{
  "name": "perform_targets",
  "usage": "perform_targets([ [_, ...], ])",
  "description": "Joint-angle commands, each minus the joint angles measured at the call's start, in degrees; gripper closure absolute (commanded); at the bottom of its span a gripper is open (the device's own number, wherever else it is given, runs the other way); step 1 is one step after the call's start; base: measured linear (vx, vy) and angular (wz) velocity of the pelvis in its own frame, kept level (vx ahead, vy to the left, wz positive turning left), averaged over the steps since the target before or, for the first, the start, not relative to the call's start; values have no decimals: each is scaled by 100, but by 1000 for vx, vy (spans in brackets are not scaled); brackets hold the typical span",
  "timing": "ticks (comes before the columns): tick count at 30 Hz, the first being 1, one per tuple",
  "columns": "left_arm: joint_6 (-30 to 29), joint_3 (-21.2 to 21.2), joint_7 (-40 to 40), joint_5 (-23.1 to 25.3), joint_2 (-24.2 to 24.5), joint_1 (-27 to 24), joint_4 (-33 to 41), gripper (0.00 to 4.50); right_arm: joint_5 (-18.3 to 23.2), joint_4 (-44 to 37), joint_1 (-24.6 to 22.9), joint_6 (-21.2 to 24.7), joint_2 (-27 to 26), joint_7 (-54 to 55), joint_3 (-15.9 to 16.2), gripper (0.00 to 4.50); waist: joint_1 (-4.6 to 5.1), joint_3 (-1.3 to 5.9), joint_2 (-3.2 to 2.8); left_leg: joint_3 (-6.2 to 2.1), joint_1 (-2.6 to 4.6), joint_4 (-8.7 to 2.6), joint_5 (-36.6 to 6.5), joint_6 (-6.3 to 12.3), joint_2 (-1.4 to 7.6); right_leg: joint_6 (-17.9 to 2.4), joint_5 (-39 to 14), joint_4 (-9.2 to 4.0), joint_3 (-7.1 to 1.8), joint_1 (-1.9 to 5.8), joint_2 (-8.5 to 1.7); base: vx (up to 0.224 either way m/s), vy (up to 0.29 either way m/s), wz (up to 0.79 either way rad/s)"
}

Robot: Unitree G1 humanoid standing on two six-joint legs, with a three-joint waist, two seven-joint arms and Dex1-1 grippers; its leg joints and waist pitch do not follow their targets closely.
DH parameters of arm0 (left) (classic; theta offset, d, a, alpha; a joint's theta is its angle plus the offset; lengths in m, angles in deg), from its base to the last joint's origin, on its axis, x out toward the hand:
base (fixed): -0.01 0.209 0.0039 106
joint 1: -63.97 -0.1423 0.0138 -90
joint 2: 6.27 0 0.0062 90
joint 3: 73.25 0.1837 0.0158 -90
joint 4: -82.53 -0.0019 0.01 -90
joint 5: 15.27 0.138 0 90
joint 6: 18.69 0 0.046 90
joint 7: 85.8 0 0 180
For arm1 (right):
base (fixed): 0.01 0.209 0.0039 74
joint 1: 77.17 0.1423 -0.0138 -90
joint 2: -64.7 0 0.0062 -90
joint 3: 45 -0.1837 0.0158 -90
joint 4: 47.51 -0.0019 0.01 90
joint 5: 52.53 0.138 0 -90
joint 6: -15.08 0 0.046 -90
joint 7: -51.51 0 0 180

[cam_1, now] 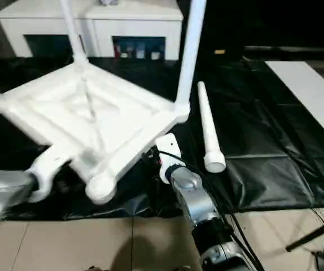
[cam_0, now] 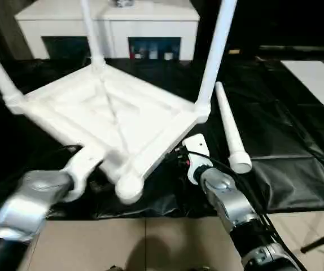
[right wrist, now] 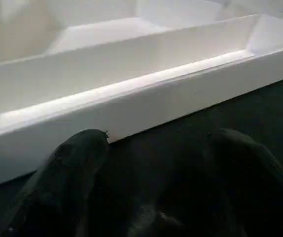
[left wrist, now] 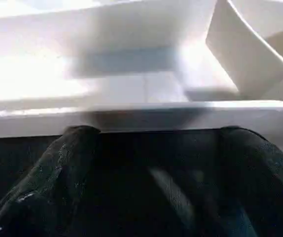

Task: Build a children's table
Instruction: Rotate table base, then pick table leg

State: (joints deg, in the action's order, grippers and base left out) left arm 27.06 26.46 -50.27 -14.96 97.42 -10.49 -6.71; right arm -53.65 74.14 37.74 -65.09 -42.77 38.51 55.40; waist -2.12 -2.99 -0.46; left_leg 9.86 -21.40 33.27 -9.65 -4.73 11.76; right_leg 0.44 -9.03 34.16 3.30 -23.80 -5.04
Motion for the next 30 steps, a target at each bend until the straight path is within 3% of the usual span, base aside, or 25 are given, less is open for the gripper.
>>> perform_targets([
  [1,274,142,-180,41,-161,215,-8,1,39,2,105,-137,-104,-174,91,58,17,324,-97,-43,93,-457,-2388,-234,41,-786,-2190,-467,-180,190,-178,0,0,0],
  [7,992,300,-668,186,-821,786,-859,1,15,-219,101,-316,-39,-212,104,58,14,340,-85,-29,78,-435,-2229,-173,27,-759,-2053,-475,-174,194,-158,0,0,0],
  [9,1368,361,-840,278,-1087,1129,-1290,1,-61,-522,82,-282,128,-15,-22,58,0,357,-88,-21,61,-427,-2018,-160,31,-818,-1746,-452,-183,209,-157,0,0,0],
  [10,1368,361,-840,278,-1087,1129,-1290,1,-61,-522,82,-282,128,-15,-22,58,-25,387,-101,-9,88,-397,-1844,-161,38,-862,-1442,-424,-188,200,-149,0,0,0],
  [11,1529,352,-853,265,-1198,1218,-1373,1,-118,-696,83,-179,250,130,-133,58,-26,374,-88,-7,48,-403,-1697,-135,48,-953,-1225,-401,-189,225,-154,0,0,0],
  [13,1640,349,-854,241,-1289,1257,-1394,1,-174,-869,90,-13,369,262,-260,58,-43,383,-79,3,38,-387,-1625,-107,44,-979,-1186,-388,-182,246,-168,0,0,0],
  [15,1736,288,-829,183,-1330,1182,-1271,1,-539,-1225,184,753,684,546,-378,58,-30,377,-94,-12,0,-391,-1497,-105,35,-973,-1117,-361,-175,287,-158,0,0,0],
  [17,1792,282,-817,178,-1310,1159,-1253,1,-653,-1307,220,994,770,606,-381,58,-19,393,-99,-8,11,-367,-1362,-123,23,-1016,-885,-327,-174,299,-143,0,0,0],
  [18,1873,255,-700,117,-1235,1077,-1118,1,-486,-1378,284,1282,880,431,-498,58,-18,397,-124,0,15,-363,-1345,-118,21,-1023,-852,-326,-178,296,-147,0,0,0],
  [22,1981,165,-17,-223,-850,738,-504,0,-203,-1334,667,2162,1229,485,-976,22,18,418,-113,-3,13,-339,-1148,-50,23,-1208,-497,-268,-171,337,-151,0,0,0],
  [23,1994,160,258,-337,-700,641,-304,0,-139,-1228,835,2364,1337,547,-1127,14,20,412,-87,21,35,-328,-1148,-35,29,-1246,-512,-283,-180,311,-141,0,0,0],
  [25,1997,143,656,-501,-461,548,14,0,122,-833,1213,2709,1526,545,-1437,6,30,404,-114,24,44,-328,-1173,-35,34,-1296,-584,-262,-179,299,-141,0,0,0],
  [26,1997,143,656,-501,-461,548,14,0,122,-833,1213,2709,1526,545,-1437,6,22,399,-88,38,63,-321,-1240,-48,31,-1306,-707,-268,-182,293,-142,0,0,0],
  [29,1753,134,1038,-817,-283,595,418,0,181,-184,1721,3420,1768,278,-1600,6,17,382,-87,45,84,-328,-1409,-119,36,-1294,-1012,-291,-181,274,-142,0,0,0],
  [30,1753,134,1038,-817,-283,595,418,0,181,-184,1721,3420,1768,278,-1600,6,14,375,-91,52,87,-323,-1441,-138,34,-1296,-1048,-293,-184,265,-140,0,0,0],
])
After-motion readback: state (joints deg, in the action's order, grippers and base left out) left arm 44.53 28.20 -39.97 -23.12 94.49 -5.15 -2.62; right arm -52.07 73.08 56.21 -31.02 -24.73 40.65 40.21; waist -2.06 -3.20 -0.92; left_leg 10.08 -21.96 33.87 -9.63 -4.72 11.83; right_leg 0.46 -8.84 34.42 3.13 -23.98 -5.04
